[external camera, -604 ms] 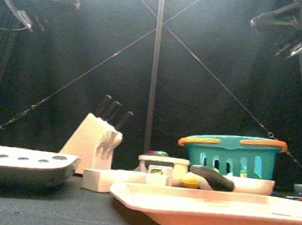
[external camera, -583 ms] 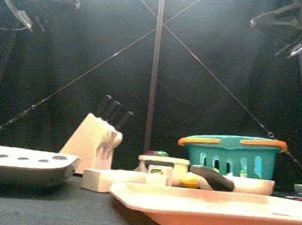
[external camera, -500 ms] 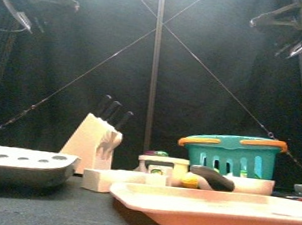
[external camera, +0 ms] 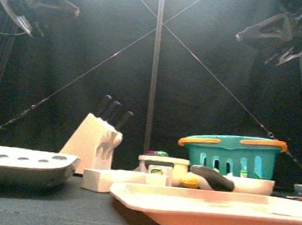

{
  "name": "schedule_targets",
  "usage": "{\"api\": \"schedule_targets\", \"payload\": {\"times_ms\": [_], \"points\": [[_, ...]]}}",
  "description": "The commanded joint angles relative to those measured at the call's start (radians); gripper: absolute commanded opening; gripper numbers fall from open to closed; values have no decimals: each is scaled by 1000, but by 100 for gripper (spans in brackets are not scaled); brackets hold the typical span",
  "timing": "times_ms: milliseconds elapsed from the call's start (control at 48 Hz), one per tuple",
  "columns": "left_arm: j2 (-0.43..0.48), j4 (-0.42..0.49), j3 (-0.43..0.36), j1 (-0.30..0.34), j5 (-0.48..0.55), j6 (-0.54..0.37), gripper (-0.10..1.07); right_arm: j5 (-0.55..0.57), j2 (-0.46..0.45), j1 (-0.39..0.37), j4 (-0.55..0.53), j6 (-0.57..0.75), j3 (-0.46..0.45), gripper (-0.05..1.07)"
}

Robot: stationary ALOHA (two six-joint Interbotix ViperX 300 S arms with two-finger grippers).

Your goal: Grab pot

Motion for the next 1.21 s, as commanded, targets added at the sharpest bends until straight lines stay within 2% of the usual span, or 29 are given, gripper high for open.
{"api": "schedule_targets", "payload": {"times_ms": [0,229,354,458,688,812,1000,1188], "points": [[55,5,-29,-5,-9,2,-2,-11,8,-20,46,8,-34,2],[146,11,-60,-5,-9,3,-2,-5,25,-63,244,103,-46,2],[147,20,-66,-5,-9,9,-2,8,48,-103,325,184,-58,2],[147,67,-67,8,-14,8,-2,25,81,-153,377,258,-77,2],[146,163,-48,29,-17,6,-2,124,192,-241,390,403,-138,2],[146,163,-21,29,-17,5,-2,222,239,-278,391,445,-189,2],[144,166,-8,41,-20,8,-2,448,281,-313,397,460,-272,2],[143,169,-5,51,-17,8,-2,558,316,-354,399,462,-333,2]]}}
